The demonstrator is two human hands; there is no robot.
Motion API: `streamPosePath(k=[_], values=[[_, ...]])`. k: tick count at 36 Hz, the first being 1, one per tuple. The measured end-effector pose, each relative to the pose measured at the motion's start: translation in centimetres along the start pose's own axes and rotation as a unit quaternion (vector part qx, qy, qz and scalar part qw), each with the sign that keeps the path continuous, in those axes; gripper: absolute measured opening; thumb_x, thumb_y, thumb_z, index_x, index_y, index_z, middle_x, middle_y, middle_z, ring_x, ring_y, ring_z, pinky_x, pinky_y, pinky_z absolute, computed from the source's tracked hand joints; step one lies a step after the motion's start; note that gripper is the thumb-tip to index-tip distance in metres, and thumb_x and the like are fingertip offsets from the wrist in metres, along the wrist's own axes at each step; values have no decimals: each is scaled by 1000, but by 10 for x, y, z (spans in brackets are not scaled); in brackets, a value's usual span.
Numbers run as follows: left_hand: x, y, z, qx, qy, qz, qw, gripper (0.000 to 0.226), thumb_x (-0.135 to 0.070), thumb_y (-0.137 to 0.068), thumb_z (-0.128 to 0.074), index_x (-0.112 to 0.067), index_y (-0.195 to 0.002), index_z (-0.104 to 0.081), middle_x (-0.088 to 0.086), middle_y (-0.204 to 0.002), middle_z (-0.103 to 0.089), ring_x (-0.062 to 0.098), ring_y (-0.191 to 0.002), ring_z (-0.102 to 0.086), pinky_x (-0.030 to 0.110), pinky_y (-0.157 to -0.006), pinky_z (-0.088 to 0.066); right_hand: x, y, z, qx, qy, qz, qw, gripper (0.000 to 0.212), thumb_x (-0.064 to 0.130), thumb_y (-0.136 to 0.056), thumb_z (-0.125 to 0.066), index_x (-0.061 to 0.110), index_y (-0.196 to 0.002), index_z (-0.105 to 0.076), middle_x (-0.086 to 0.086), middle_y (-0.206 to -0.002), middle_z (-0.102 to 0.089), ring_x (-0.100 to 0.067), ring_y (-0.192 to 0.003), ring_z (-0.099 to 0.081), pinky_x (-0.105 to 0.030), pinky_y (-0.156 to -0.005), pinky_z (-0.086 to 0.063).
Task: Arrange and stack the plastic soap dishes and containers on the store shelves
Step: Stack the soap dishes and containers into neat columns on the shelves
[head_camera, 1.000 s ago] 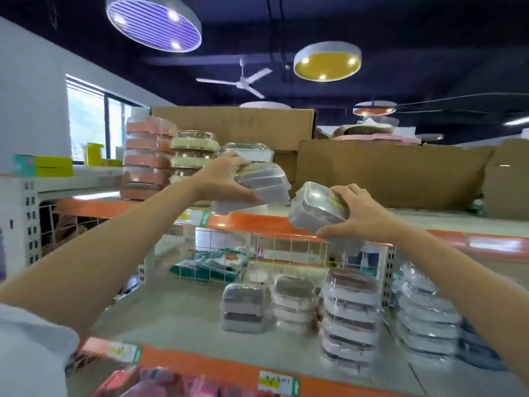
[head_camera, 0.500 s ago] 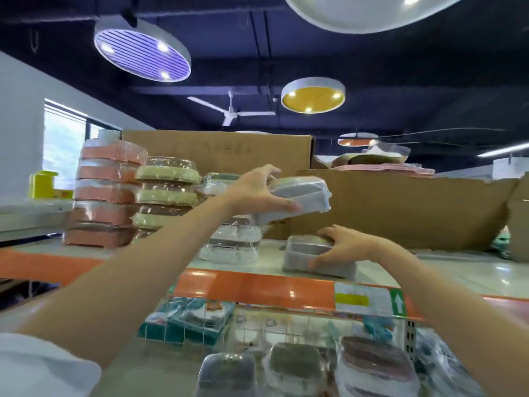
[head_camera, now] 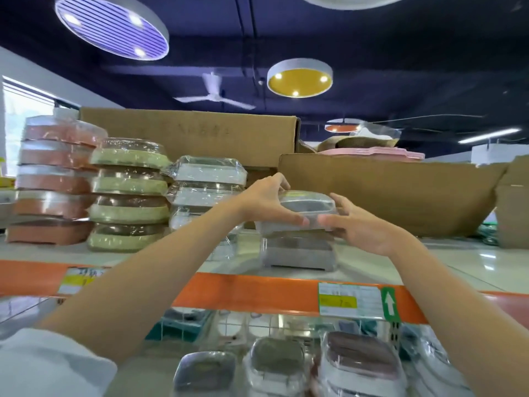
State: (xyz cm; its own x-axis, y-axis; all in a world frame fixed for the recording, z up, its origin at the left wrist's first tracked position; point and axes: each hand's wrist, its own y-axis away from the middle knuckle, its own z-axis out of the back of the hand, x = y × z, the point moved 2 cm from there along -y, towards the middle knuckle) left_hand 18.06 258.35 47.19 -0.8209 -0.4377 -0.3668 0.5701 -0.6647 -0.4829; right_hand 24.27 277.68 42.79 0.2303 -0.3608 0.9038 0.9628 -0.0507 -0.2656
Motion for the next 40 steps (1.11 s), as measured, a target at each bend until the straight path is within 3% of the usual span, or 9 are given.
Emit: streamPosePath(k=[3,7,9,15,19,24,27,33,40], values=[[5,2,-9,-8,-4,9,1000,70,-52,-69,-77,-17,-122,-47,-3,-123,-52,13,-112,-50,24,-87,-41,-1,2,-2,-20,20,-3,1000,123,42,-53,-89,35,-150,-14,0,-134,-45,-24,-122,-51,-47,-109,-37],[12,9,-18,-58,37,19,997,65,-51,-71,-76,-19,-121,-51,-4,-124,-54,8,-111,-50,15,-76,-38,-1,7,-6,-39,32,7,999,94,27,-74,-76,23,-150,-20,3,-119,-52,-16,-106,-61,-26,-82,-51],[15,14,-22,-86,62,19,994,72,-54,-70,-75,-17,-126,-48,-3,-129,-51,8,-114,-48,16,-81,-37,-1,9,-6,-40,39,14,998,83,23,-79,-73,23,-147,-26,4,-113,-54,-13,-98,-63,-21,-74,-51],[15,30,-32,-101,29,45,993,90,-56,-79,-64,-6,-144,-27,10,-146,-37,21,-133,-37,27,-99,-33,-1,8,-7,-50,66,16,996,60,25,-76,-76,27,-129,-46,-6,-118,-57,-21,-111,-58,-42,-102,-44],[11,41,-39,-108,33,78,991,95,-54,-80,-64,-5,-146,-17,14,-146,-36,26,-133,-37,31,-102,-33,1,10,-7,-72,62,19,995,52,20,-77,-75,26,-122,-49,-10,-117,-59,-22,-107,-58,-39,-99,-44],[12,48,-42,-107,33,124,986,87,-51,-81,-64,-4,-140,-22,14,-135,-47,27,-120,-47,27,-85,-36,0,14,-8,-57,85,6,995,59,21,-79,-74,31,-128,-42,-7,-118,-54,-22,-108,-56,-42,-96,-45],[13,49,-40,-112,16,137,984,76,-52,-78,-68,-3,-126,-37,10,-118,-54,21,-97,-49,28,-77,-40,1,17,-11,-34,97,-8,995,74,16,-76,-77,32,-134,-33,-5,-117,-50,-23,-110,-52,-41,-93,-47],[16,50,-27,-157,-74,126,977,55,-48,-72,-76,-6,-96,-50,5,-85,-54,25,-85,-55,30,-67,-39,1,13,-17,-38,118,7,992,80,17,-76,-78,30,-139,-30,-3,-122,-48,-21,-113,-49,-36,-91,-50],[15,56,-16,-186,-138,92,969,49,-28,-74,-79,-3,-105,-50,11,-85,-59,28,-81,-55,35,-67,-43,0,4,-24,-40,136,19,990,81,17,-79,-75,29,-142,-27,0,-124,-45,-18,-112,-49,-34,-88,-51]])
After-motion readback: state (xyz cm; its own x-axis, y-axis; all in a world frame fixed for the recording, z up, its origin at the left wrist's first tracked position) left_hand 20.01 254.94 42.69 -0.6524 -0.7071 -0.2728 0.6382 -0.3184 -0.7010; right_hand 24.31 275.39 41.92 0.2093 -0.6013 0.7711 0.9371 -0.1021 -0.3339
